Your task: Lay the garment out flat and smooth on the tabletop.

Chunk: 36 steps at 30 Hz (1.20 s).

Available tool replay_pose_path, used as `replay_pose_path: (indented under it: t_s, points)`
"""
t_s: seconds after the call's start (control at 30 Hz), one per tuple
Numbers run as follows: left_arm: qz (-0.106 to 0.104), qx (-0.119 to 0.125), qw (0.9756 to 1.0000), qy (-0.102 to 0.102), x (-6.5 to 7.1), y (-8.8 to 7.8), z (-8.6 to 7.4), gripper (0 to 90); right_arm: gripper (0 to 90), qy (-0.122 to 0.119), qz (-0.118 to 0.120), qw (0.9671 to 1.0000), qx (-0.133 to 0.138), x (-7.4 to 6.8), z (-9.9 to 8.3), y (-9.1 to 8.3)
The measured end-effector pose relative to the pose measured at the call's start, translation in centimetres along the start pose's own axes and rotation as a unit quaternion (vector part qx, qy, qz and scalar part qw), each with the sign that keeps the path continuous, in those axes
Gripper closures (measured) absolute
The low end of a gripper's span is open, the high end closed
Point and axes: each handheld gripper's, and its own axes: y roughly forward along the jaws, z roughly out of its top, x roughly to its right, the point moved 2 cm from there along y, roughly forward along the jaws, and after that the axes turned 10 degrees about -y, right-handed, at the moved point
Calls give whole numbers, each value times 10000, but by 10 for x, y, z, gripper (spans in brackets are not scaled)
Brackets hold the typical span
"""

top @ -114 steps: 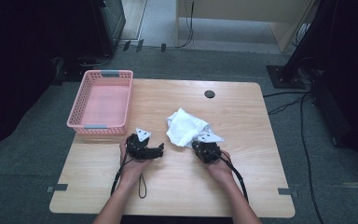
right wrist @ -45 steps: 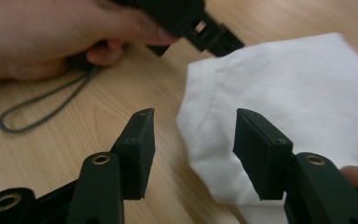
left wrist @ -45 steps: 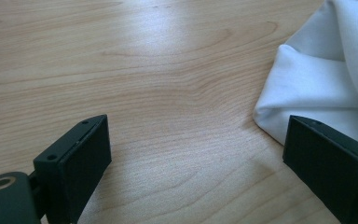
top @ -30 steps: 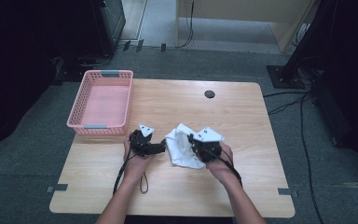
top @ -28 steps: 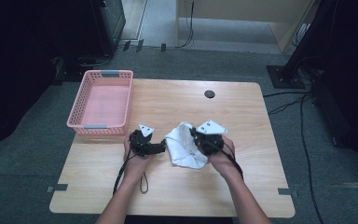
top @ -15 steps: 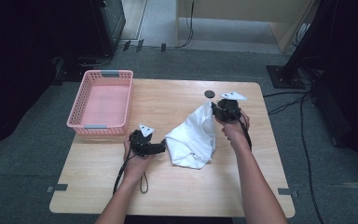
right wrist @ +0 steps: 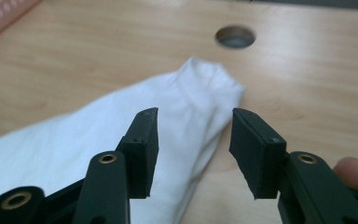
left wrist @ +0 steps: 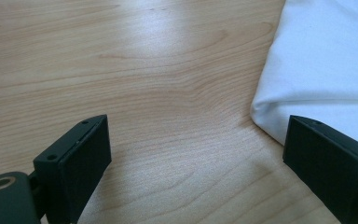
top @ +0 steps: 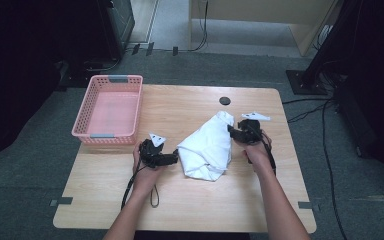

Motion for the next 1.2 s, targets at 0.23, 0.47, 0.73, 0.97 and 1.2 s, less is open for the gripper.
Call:
replay_pose_path:
  t_s: [0.23,0.47,0.73,0.97,1.2]
  points:
    - [-22,11,10000,15,1,0,0,78,517,10,249,9993,-261,-30,-22,-2]
    - [-51,33,9999,83,2,-2,-2,78,517,-10,97,9997,-219,-29,-54,-14]
    - [-24,-16,9997,229,5,-2,-3,79,418,121,69,9999,-24,-24,-82,-29]
    - [-305,70,9992,235,10,-6,-4,80,410,450,9,9990,-48,-22,-88,-25]
    - [-633,194,9928,1000,42,-10,-16,314,402,365,-83,9992,-105,-23,-88,-25]
